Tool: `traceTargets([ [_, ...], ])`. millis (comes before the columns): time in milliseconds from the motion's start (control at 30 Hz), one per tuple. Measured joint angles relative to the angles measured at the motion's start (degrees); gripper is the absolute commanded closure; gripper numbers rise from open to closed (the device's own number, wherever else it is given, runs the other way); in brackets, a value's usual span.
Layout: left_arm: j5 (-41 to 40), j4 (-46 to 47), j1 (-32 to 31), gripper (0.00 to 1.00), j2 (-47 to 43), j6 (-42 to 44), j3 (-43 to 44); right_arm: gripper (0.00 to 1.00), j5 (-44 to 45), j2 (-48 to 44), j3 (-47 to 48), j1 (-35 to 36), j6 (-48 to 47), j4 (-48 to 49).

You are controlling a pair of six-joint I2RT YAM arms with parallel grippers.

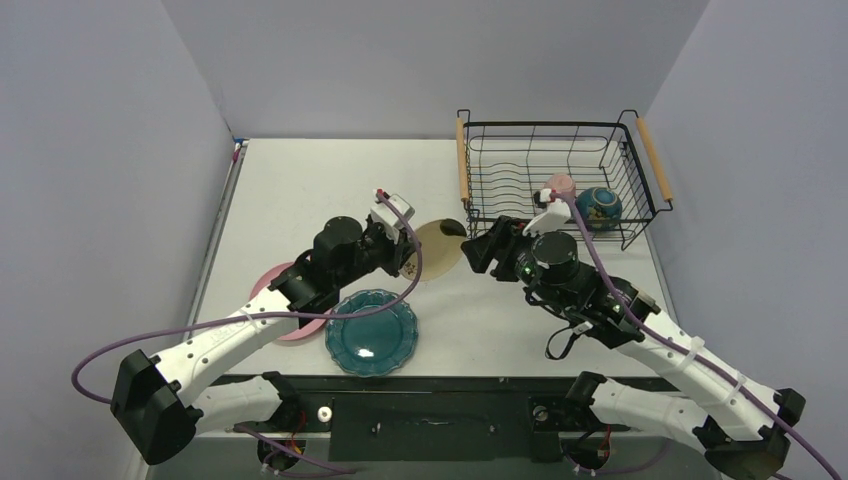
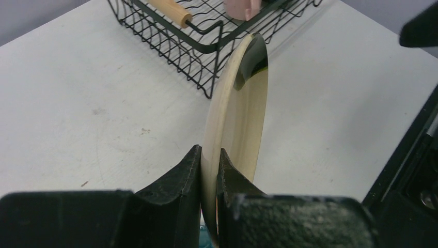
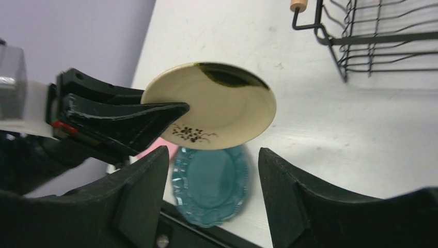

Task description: Load the mixed dishes into the dish rack

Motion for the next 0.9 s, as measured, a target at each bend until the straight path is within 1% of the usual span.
traceTargets([
  [233, 10.99, 0.76, 0.0, 1.0, 0.0, -0.04, 0.0, 0.44, -0.39, -2.51, 0.42, -1.86, -27.04, -1.79],
  [333, 14.95, 1.03, -0.04, 1.0, 0.0, 0.0, 0.0, 0.44, -3.82, -4.74, 0.48, -2.6, -37.09, -2.27],
  [400, 16.87, 1.2, -0.28, 1.0, -0.02, 0.0, 0.0, 0.46, -7.06, -5.75, 0.66, -3.02, -43.06, -2.38],
  [533, 19.45, 1.33, -0.92, 1.0, -0.17, 0.11, 0.0, 0.5, -15.19, -5.14, 1.86, -4.61, -49.94, -3.61],
  [667, 20.9, 1.31, -1.64, 1.0, -0.28, 0.44, 0.0, 0.54, -22.23, -2.75, 2.27, -5.27, -52.96, -3.98],
  [800, 22.29, 1.07, -2.4, 1.0, -0.31, 0.81, 0.0, 0.65, -27.19, 0.83, 2.27, -5.84, -54.45, -4.35],
  [833, 22.51, 0.92, -2.6, 1.0, -0.31, 0.98, 0.0, 0.69, -28.35, 1.38, 2.27, -6.32, -54.77, -4.44],
  [900, 22.77, 0.74, -3.17, 1.0, -0.31, 1.51, 0.0, 0.75, -30.8, 2.01, 2.27, -7.26, -55.1, -4.57],
])
